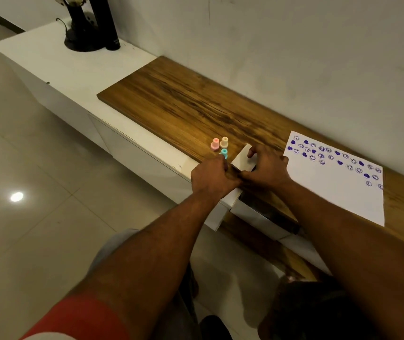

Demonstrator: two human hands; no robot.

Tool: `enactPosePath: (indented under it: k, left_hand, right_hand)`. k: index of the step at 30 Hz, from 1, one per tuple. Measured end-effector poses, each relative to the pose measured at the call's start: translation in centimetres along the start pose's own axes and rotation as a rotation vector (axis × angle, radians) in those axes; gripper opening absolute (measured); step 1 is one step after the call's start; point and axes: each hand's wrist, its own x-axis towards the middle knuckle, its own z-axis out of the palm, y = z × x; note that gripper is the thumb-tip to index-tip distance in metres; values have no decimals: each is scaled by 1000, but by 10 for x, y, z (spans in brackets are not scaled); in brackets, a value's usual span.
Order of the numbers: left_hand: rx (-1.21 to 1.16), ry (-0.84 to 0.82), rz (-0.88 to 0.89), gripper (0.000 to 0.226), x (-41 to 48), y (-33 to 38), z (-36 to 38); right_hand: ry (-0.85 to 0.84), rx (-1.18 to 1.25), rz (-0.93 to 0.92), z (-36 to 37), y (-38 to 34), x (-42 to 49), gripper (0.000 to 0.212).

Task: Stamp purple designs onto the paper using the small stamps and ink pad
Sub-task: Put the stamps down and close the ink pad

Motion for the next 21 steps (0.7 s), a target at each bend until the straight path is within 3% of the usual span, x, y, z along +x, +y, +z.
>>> enactPosePath:
  k: [4, 12, 21]
  left_hand:
    - [39, -18, -8, 68, 0, 3, 1]
    - [41, -30, 1, 69, -1, 2, 3]
    - [38, -70, -39, 76, 1, 4, 0]
  right_hand:
    - [-14, 33, -68, -11, 9, 3, 60]
    - [14, 11, -97, -10, 20, -2, 79]
    - [3, -5, -98, -8, 21, 1, 79]
